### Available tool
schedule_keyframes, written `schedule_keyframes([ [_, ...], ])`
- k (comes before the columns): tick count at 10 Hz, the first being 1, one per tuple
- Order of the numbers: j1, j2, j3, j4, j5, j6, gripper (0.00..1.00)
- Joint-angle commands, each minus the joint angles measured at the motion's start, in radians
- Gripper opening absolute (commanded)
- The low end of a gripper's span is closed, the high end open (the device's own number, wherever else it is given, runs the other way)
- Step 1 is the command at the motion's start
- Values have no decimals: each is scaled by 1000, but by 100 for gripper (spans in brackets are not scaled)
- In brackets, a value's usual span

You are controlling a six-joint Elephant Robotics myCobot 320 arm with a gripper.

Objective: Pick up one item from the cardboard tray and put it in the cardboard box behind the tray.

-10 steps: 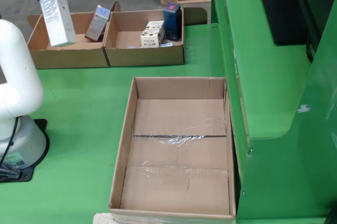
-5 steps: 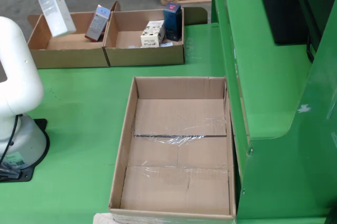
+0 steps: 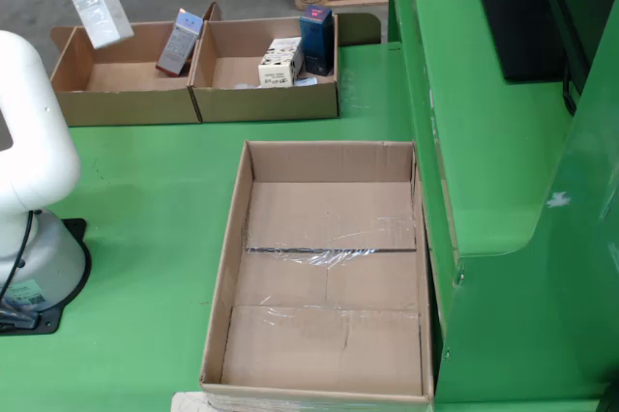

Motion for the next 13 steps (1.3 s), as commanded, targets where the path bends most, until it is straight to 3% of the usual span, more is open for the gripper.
schedule_keyframes([
  [1, -76, -21, 26, 129, 55, 22, 0],
  [7, -187, -120, 26, 59, 151, 18, 0],
  [13, -187, -120, 26, 59, 151, 18, 0],
])
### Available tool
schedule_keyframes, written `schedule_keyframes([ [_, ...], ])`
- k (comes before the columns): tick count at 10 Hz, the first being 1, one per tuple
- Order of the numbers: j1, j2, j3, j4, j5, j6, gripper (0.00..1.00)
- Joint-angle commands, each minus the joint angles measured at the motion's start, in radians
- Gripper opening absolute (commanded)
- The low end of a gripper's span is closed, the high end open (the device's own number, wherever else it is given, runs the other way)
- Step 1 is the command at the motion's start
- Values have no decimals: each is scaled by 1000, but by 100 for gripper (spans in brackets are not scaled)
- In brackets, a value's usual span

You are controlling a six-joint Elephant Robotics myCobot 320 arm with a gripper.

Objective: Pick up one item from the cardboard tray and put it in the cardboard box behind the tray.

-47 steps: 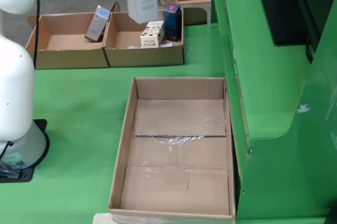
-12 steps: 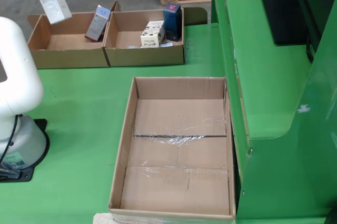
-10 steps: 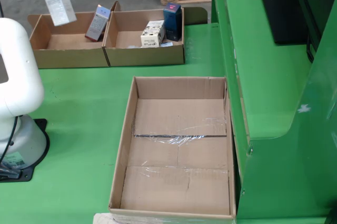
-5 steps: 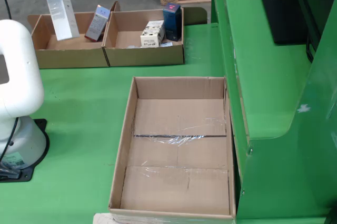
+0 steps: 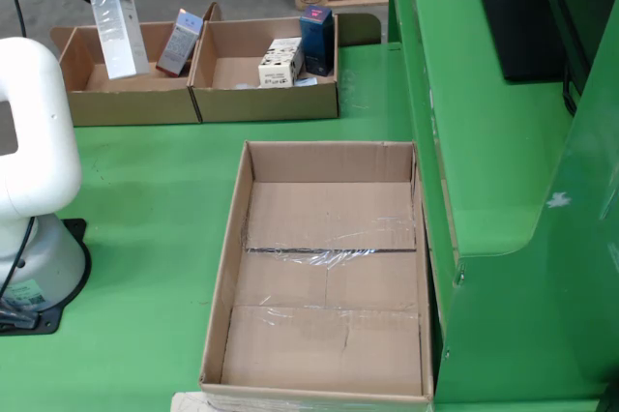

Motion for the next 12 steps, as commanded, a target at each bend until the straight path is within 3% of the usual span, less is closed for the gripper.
schedule_keyframes([
  [1, -6, 29, 28, 12, -8, -3, 0],
  [9, -6, 29, 28, 12, -8, -3, 0],
  [12, -6, 29, 28, 12, -8, -3, 30],
])
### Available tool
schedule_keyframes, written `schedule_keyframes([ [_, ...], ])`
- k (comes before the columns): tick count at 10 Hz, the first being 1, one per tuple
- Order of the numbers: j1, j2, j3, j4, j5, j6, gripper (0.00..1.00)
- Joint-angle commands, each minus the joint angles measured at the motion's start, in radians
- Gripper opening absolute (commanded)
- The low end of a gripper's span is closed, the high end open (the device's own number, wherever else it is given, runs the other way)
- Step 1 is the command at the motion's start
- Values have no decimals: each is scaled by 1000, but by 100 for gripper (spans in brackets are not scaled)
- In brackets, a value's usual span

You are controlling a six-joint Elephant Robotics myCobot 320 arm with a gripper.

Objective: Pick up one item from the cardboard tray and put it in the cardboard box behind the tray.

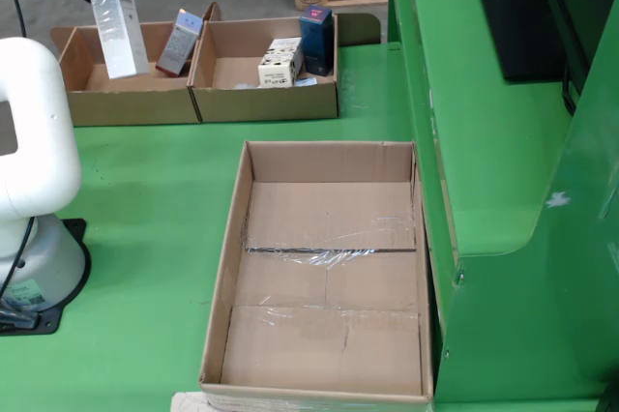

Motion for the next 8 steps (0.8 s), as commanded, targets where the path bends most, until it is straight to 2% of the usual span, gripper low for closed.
schedule_keyframes([
  [1, -5, 29, 28, 12, -8, -3, 40],
  [7, -5, 29, 28, 12, -8, -3, 100],
  [8, -5, 29, 28, 12, -8, -3, 100],
])
